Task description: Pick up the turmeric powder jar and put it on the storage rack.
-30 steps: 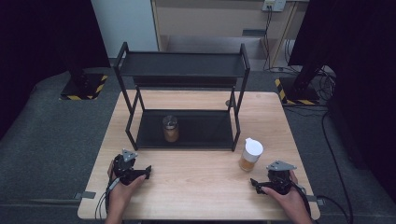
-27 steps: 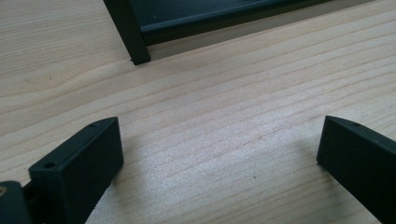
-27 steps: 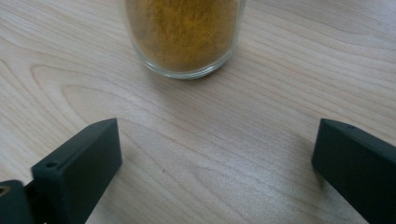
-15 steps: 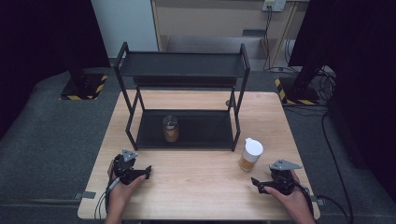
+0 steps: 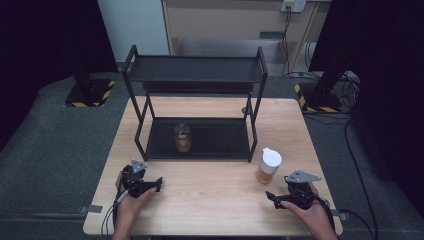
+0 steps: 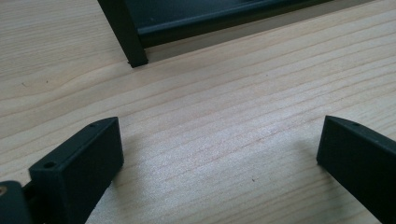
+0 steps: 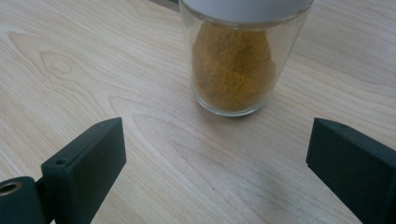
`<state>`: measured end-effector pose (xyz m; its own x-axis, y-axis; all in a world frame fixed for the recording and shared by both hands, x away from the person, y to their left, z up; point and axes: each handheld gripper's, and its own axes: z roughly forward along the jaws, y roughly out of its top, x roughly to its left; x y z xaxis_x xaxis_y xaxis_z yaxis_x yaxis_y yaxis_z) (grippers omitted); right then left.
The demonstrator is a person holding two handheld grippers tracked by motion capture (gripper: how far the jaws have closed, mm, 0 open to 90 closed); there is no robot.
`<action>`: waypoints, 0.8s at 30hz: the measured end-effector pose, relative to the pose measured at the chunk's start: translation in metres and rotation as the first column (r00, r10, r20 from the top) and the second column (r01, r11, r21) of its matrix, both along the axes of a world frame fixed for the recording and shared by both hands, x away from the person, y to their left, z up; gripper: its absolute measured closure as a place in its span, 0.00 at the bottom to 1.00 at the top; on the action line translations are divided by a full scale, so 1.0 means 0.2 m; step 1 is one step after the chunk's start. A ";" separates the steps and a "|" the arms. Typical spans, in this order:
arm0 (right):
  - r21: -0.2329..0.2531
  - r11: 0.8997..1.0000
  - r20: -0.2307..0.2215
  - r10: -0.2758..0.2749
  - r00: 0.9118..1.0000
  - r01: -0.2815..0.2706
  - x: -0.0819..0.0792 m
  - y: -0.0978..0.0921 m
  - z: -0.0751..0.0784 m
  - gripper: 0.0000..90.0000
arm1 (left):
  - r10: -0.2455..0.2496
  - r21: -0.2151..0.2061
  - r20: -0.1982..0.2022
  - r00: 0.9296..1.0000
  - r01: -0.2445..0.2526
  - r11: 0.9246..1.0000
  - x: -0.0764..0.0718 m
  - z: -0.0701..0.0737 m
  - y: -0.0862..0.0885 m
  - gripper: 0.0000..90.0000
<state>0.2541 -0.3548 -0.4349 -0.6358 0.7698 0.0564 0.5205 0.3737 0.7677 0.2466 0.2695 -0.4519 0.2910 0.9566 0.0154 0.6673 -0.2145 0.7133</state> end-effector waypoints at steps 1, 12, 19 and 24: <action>0.001 1.000 -0.003 0.000 1.000 0.000 0.00 0.00 0.00 0.07 | 0.000 0.000 0.000 1.000 0.000 1.000 0.00 0.00 0.00 0.00; 0.017 1.000 0.006 0.007 1.000 -0.008 0.02 -0.02 0.04 0.08 | 0.004 -0.001 0.000 1.000 -0.004 1.000 0.00 0.00 0.00 0.00; 0.035 0.999 0.026 -0.007 1.000 0.006 0.05 0.02 0.05 0.09 | 0.005 -0.001 0.001 1.000 -0.005 1.000 0.00 0.00 -0.01 0.00; 0.048 0.999 0.031 -0.022 0.999 0.021 0.09 0.05 0.06 0.10 | 0.006 -0.001 0.001 1.000 -0.006 1.000 0.00 0.00 -0.01 0.00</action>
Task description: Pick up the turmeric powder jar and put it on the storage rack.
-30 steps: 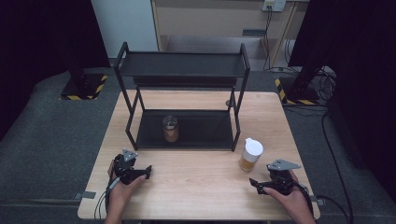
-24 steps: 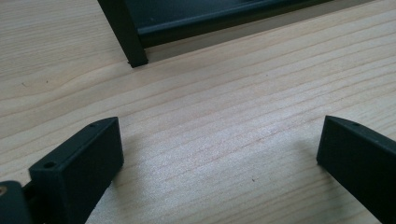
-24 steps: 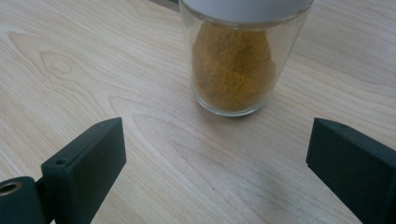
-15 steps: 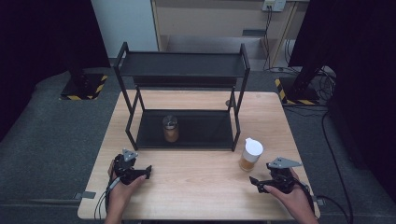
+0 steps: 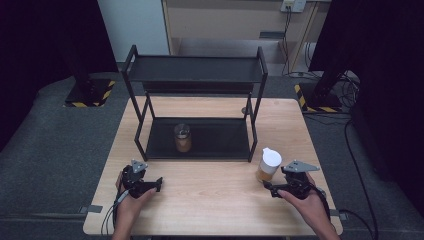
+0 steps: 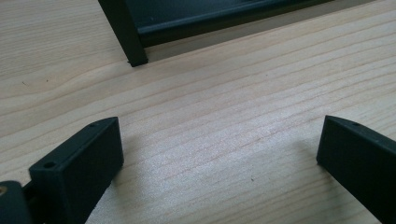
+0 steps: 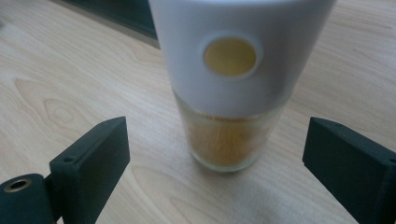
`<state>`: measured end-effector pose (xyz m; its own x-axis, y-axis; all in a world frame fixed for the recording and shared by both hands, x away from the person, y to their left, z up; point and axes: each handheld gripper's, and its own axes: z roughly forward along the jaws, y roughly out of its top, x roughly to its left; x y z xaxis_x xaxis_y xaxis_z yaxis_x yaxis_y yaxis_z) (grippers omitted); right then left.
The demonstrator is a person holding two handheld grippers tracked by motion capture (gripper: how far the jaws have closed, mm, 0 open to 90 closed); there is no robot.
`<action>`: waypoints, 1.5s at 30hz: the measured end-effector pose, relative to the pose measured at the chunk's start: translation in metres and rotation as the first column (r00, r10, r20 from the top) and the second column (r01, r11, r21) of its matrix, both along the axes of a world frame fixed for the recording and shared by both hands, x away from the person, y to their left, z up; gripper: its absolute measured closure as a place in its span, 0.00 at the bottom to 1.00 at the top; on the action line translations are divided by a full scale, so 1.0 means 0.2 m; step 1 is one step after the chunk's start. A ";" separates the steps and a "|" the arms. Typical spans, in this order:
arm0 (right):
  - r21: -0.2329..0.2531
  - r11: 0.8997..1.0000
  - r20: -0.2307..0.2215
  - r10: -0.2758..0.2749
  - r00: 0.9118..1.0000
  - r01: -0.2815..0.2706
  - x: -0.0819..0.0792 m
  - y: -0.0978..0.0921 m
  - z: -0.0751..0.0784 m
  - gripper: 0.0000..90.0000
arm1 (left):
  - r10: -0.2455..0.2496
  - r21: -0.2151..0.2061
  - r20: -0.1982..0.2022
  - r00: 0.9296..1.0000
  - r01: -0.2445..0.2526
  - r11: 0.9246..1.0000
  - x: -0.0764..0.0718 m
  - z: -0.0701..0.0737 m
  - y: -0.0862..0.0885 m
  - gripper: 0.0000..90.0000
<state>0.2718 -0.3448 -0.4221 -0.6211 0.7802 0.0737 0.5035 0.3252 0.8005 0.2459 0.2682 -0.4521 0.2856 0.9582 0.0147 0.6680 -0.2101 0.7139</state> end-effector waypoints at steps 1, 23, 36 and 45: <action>0.003 1.000 0.003 -0.005 1.000 0.005 0.01 0.00 0.00 0.10 | 0.000 0.000 0.000 1.000 0.000 1.000 0.00 0.00 0.00 0.00; 0.023 0.998 0.023 -0.067 0.998 0.066 0.06 0.11 -0.02 0.20 | 0.003 -0.001 -0.001 1.000 -0.003 1.000 0.00 0.00 -0.01 0.00; 0.021 0.993 0.041 -0.118 0.992 0.117 0.05 0.17 -0.02 0.33 | 0.003 0.000 -0.002 1.000 -0.003 1.000 0.00 0.00 -0.01 0.00; -0.002 0.988 0.069 -0.155 0.985 0.156 0.01 0.22 -0.03 0.35 | 0.002 0.000 -0.002 1.000 -0.002 1.000 0.00 0.00 -0.01 0.00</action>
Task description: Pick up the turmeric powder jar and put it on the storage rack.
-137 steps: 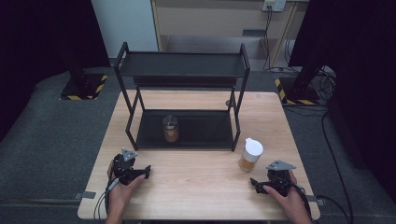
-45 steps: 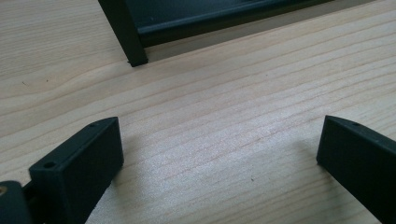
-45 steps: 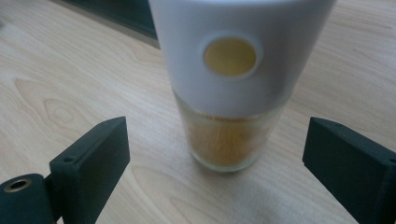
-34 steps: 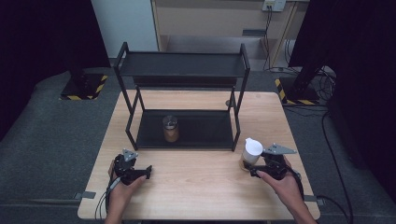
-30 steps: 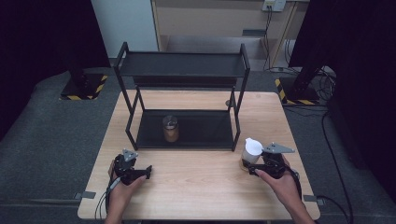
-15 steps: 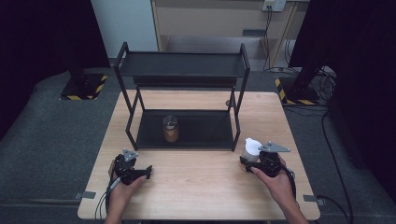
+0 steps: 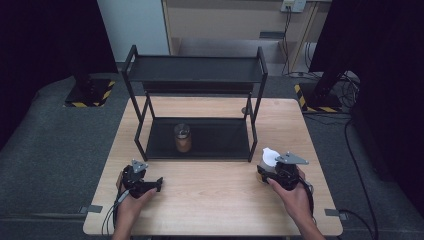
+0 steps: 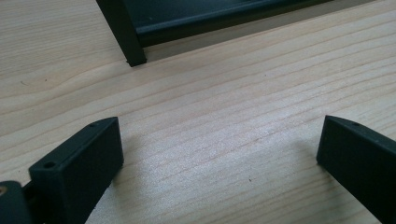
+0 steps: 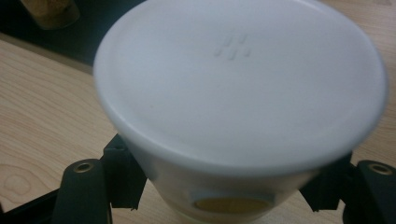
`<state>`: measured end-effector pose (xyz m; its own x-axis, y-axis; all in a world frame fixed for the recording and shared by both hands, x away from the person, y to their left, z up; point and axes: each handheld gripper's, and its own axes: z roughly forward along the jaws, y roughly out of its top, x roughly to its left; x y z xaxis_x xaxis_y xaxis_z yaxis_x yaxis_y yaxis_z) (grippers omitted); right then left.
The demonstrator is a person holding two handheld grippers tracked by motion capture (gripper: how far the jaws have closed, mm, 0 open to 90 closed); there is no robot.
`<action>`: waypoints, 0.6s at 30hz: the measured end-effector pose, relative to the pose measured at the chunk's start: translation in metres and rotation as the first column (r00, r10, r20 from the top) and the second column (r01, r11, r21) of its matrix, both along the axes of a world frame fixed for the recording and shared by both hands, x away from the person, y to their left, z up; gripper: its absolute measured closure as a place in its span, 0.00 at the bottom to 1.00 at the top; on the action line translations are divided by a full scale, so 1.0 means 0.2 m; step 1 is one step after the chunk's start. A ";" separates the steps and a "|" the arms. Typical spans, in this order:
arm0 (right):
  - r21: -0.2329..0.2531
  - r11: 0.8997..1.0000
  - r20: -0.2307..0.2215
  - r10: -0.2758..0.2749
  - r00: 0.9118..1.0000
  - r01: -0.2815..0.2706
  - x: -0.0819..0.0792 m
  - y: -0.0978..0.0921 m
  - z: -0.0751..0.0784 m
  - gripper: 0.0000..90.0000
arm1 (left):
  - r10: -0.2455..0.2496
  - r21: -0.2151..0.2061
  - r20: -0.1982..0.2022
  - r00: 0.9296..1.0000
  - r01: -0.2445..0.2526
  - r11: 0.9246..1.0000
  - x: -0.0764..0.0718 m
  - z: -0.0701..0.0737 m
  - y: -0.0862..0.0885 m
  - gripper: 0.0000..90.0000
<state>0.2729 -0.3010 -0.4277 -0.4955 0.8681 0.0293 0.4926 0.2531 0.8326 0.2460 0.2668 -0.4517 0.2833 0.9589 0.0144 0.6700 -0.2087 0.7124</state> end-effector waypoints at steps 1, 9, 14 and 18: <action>0.001 1.000 0.003 -0.007 1.000 0.007 -0.01 0.01 0.00 0.35 | 0.000 0.000 0.001 1.000 0.000 1.000 0.00 0.00 0.00 0.00; 0.016 1.000 0.004 -0.012 1.000 0.012 -0.10 0.06 0.04 0.35 | 0.001 -0.001 0.003 1.000 -0.001 1.000 0.00 0.00 0.00 0.00; 0.020 1.000 -0.014 -0.006 1.000 0.006 -0.13 0.12 0.08 0.35 | 0.003 -0.001 0.003 1.000 -0.003 1.000 0.00 0.00 0.00 0.00; 0.016 1.000 -0.022 0.001 1.000 -0.001 -0.13 0.17 0.09 0.35 | 0.003 0.000 0.003 1.000 -0.003 1.000 -0.01 0.00 -0.01 0.00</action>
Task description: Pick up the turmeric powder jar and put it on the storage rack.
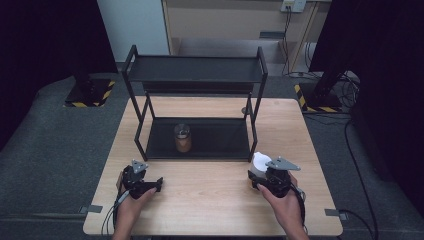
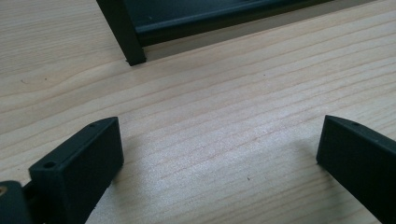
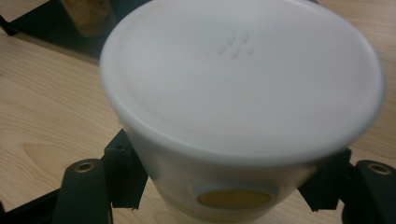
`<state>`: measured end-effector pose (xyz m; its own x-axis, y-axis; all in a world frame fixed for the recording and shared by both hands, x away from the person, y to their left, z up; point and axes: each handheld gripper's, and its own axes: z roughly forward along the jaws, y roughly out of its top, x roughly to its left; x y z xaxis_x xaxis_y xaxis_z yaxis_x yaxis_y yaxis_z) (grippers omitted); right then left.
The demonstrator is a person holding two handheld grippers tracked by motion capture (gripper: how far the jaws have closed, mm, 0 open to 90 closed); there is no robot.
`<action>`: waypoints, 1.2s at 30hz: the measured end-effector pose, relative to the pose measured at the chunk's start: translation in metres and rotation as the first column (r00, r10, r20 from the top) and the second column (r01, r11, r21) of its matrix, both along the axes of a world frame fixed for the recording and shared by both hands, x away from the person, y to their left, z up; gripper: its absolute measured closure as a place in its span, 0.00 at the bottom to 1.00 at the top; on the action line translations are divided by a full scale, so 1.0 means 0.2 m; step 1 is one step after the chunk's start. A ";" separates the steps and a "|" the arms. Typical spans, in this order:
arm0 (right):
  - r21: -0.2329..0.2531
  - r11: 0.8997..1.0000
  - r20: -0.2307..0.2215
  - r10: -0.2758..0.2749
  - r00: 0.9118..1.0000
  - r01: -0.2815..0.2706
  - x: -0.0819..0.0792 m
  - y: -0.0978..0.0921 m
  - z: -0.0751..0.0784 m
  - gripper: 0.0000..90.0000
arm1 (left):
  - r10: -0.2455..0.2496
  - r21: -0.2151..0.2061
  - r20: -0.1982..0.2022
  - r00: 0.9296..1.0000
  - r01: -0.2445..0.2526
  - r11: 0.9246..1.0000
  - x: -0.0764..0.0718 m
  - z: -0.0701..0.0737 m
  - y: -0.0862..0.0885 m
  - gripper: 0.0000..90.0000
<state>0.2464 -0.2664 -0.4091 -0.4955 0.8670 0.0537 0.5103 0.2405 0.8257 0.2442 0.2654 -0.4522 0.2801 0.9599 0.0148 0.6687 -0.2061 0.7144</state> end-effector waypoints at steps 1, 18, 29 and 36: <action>0.000 1.000 -0.003 0.002 1.000 -0.002 0.00 0.02 0.00 0.35 | 0.000 0.000 0.000 1.000 0.000 1.000 0.00 0.00 0.00 0.00; -0.003 1.000 -0.006 0.017 1.000 -0.017 0.03 0.22 0.04 0.35 | 0.001 0.001 -0.001 1.000 -0.001 1.000 0.00 0.00 0.00 0.00; -0.007 1.000 0.005 0.001 1.000 -0.001 0.06 0.30 0.06 0.35 | 0.005 0.001 0.000 1.000 -0.005 1.000 -0.01 0.00 -0.01 0.00; -0.007 1.000 0.016 0.004 1.000 -0.004 0.09 0.36 0.10 0.35 | 0.010 0.000 0.001 1.000 -0.010 1.000 -0.01 0.00 -0.01 0.00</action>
<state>0.2635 -0.1938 -0.3896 -0.4998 0.8652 0.0397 0.4963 0.2486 0.8318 0.2426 0.2633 -0.4523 0.2708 0.9625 0.0154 0.6702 -0.2000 0.7147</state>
